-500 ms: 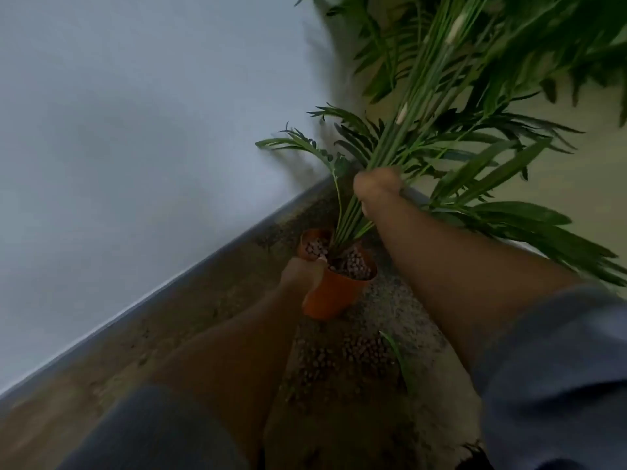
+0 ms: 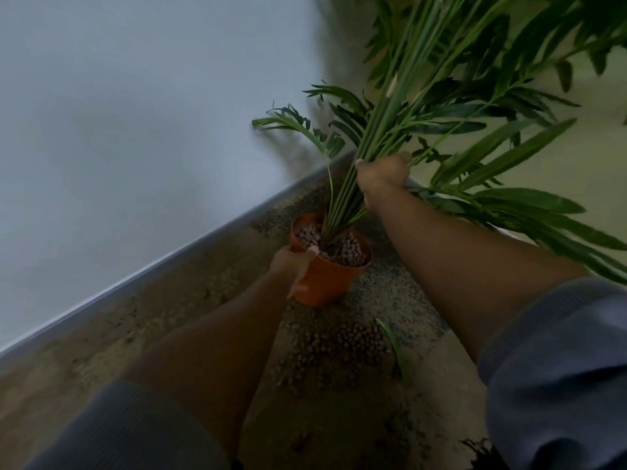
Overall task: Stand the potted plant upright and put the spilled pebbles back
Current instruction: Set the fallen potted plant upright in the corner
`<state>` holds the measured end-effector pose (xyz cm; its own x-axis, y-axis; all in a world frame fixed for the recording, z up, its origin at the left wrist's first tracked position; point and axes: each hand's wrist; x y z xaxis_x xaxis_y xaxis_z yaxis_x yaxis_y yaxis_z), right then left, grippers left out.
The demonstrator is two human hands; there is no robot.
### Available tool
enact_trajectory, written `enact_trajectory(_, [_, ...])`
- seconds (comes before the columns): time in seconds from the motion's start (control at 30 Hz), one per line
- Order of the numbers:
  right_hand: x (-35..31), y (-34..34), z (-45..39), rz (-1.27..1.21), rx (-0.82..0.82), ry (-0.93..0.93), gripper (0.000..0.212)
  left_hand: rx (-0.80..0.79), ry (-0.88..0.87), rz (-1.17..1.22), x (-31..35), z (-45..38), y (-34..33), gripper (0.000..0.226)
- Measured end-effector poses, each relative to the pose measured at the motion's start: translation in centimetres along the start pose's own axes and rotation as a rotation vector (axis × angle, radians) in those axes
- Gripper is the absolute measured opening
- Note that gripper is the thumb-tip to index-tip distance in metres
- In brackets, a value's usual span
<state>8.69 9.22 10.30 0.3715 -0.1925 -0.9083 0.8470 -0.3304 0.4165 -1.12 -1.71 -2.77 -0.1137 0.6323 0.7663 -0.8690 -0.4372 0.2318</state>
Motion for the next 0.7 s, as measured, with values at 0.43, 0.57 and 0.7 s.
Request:
enact_trajectory(0.43, [1.2,-1.6,0.2,0.23,-0.024,0.205,0.038,-0.372,0.223,0.492,-4.3,-3.2,-0.4,0.073])
enact_trajectory(0.57, [1.9,-1.8,0.0,0.162,-0.009,0.281,0.034,-0.317,0.18,0.528,-3.4,-3.2,-1.3,0.046])
enact_trajectory(0.7, [1.5,-1.5,0.5,0.138,-0.01,0.302,0.028,-0.23,0.199,0.554,-2.8,-2.3,-2.3,0.066])
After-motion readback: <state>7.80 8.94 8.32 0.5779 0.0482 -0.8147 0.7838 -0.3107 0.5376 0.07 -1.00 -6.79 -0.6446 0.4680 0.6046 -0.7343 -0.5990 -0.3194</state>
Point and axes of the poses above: each hand's wrist, its own z-axis away from the middle knuckle, its own y-axis out of the back of the hand, x = y × z, and after that the axes turned 5 degrees about x, right-handed
